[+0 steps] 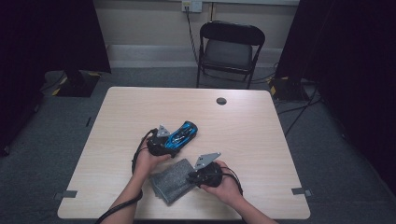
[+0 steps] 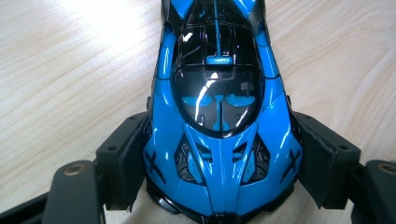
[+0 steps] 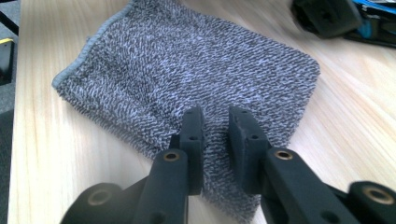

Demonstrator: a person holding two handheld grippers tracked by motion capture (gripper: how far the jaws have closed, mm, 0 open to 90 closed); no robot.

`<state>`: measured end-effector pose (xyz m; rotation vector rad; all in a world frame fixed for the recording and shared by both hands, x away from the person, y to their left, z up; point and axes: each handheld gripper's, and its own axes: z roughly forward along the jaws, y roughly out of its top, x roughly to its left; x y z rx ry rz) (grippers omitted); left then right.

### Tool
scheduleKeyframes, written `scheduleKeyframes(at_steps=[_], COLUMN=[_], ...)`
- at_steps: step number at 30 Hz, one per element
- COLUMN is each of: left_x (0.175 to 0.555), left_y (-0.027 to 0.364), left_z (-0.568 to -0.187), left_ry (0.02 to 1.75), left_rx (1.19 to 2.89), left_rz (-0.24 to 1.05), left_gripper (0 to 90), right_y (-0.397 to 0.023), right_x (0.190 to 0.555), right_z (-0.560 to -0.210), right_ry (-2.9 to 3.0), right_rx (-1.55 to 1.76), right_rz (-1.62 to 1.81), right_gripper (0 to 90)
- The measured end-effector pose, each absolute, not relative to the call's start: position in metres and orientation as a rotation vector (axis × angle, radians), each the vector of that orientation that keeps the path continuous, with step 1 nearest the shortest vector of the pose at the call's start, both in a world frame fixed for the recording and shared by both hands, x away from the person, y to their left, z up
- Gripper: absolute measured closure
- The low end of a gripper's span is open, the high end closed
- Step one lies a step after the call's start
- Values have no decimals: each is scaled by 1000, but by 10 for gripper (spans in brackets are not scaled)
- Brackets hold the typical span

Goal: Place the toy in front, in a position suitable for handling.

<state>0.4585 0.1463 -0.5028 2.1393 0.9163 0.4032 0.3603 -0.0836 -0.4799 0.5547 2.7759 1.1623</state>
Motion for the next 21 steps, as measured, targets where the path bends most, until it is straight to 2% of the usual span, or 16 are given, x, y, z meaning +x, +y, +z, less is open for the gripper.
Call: scheduleKeyframes(at_steps=[4,6,8,9,12,21], left_x=[458,458,458,458,458,458], left_y=[146,146,146,146,146,146], left_z=[-503,-503,-503,-503,-503,-503], left_ry=[923,924,924,924,924,924], left_rx=[2130,2129,2130,2130,2130,2129], left_rz=[403,402,404,404,405,402], left_gripper=[258,259,258,259,258,259], right_y=[-95,-102,-107,-107,-104,-74], right_x=[362,362,364,364,367,380], right_z=[-477,-477,-476,-476,-470,-469], right_ry=[2776,2775,2769,2769,2736,2749], right_rx=[561,599,628,628,627,577], right_rz=[1148,1178,1234,1234,1295,1312], right_gripper=[807,730,554,554,447,310])
